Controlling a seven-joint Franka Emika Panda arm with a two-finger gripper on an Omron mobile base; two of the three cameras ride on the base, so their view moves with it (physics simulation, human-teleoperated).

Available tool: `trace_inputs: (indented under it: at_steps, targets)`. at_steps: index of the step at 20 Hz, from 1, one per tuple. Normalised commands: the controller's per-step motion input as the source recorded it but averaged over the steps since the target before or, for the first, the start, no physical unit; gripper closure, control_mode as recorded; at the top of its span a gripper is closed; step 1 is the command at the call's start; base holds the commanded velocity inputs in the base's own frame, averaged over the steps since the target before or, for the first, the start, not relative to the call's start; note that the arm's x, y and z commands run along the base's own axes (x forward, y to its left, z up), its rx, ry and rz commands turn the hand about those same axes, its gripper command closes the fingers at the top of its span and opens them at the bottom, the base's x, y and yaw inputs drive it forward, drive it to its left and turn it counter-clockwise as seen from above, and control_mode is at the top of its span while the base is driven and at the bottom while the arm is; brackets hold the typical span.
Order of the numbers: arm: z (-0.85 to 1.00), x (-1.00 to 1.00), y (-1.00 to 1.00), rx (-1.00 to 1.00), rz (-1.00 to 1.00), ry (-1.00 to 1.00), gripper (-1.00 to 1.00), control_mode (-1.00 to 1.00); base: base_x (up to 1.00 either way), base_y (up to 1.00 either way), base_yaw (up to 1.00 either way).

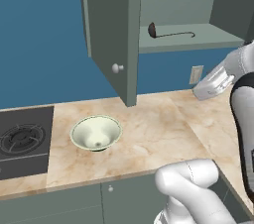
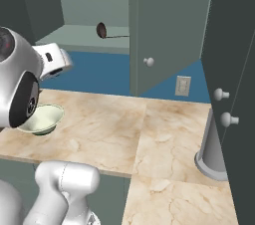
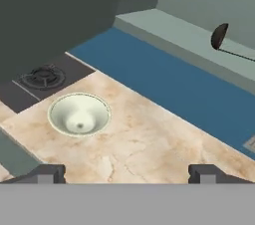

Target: Open the cabinet and move the ladle to the pot. Then close the cabinet.

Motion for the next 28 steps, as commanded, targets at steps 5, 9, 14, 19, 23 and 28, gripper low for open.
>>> trace_inputs:
  at_steps: [5, 9, 14, 19, 23, 28]
  targets:
    - [0.00, 0.29, -0.07, 0.08, -0.40, -0.04, -1.00, -1.00, 0.00, 0.00, 0.00]
    - [0.02, 0.44, -0.10, 0.09, -0.24, -0.09, -1.00, -1.00, 0.00, 0.00, 0.00]
    - [0.15, 0.62, -0.15, 0.10, -0.09, -0.01, -1.00, -1.00, 0.00, 0.00, 0.00]
    - [0.24, 0.60, -0.05, 0.10, -0.07, -0.01, -1.00, -1.00, 0.00, 0.00, 0.00]
    - [0.26, 0.46, 0.00, 0.05, -0.06, -0.01, -1.00, -1.00, 0.00, 0.00, 0.00]
    - [0.25, 0.31, 0.00, 0.05, -0.08, -0.03, -1.00, -1.00, 0.00, 0.00, 0.00]
